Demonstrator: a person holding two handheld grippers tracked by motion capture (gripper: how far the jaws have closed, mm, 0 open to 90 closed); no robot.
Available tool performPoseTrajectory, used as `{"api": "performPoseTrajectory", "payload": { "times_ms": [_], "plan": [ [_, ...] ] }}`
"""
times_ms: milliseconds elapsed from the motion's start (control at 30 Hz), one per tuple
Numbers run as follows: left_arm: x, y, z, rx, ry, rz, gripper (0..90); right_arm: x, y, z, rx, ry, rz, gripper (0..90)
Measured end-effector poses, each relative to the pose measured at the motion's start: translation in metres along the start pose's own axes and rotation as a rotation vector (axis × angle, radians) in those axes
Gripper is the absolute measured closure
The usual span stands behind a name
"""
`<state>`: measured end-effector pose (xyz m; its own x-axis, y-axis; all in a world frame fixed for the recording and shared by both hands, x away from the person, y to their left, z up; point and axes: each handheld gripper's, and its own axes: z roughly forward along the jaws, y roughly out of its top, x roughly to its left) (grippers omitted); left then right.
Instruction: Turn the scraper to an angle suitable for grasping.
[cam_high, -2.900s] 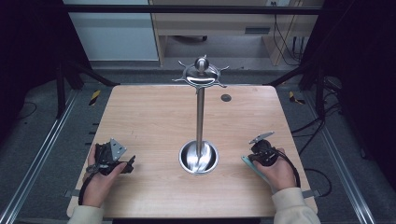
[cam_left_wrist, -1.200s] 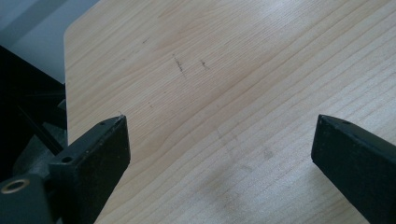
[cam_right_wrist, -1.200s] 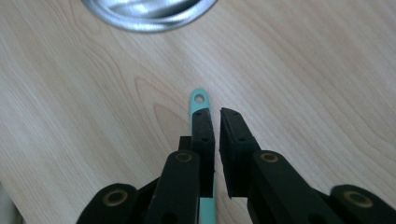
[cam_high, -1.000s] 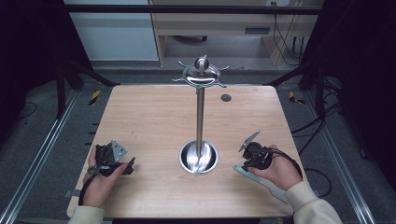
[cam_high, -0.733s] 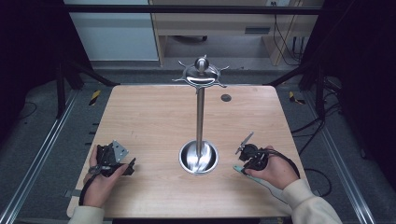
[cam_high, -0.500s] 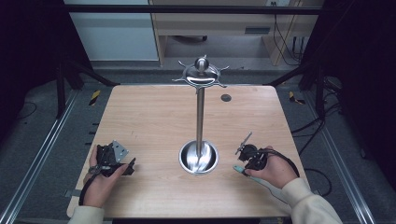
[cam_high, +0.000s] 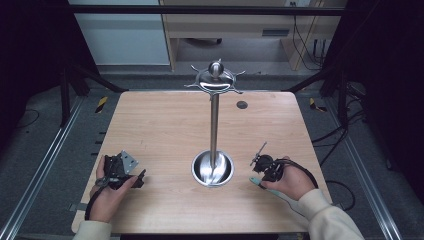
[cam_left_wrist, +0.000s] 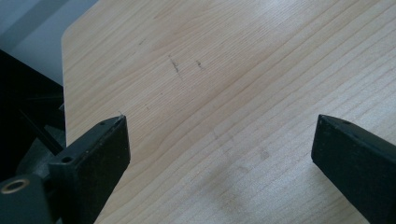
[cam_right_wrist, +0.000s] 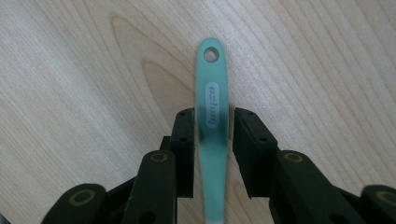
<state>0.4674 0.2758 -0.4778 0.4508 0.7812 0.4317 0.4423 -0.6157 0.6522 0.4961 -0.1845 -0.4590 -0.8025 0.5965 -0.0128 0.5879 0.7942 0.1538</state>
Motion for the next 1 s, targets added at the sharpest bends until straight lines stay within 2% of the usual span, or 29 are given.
{"api": "performPoseTrajectory", "payload": {
  "times_ms": [233, 533, 800, 1000],
  "plan": [
    [-0.0002, 0.0004, -0.0002, 0.003, -0.001, 0.006, 4.2, 0.0001, 0.0015, 0.0018, 0.009, -0.002, 0.006, 70.7],
    [-0.0006, 0.0003, 0.0002, 0.003, 0.001, 0.008, 4.2, -0.0001, 0.0034, 0.0053, 0.021, -0.004, -0.012, 70.9],
    [-0.0012, 0.0005, 0.0004, 0.005, -0.002, 0.014, 4.2, 0.0011, 0.0035, 0.0077, 0.021, 0.003, 0.003, 72.6],
    [-0.0014, 0.0006, 0.0003, 0.004, -0.001, 0.013, 4.1, 0.0029, 0.0035, 0.0071, 0.026, -0.014, -0.009, 73.7]
  ]
}}
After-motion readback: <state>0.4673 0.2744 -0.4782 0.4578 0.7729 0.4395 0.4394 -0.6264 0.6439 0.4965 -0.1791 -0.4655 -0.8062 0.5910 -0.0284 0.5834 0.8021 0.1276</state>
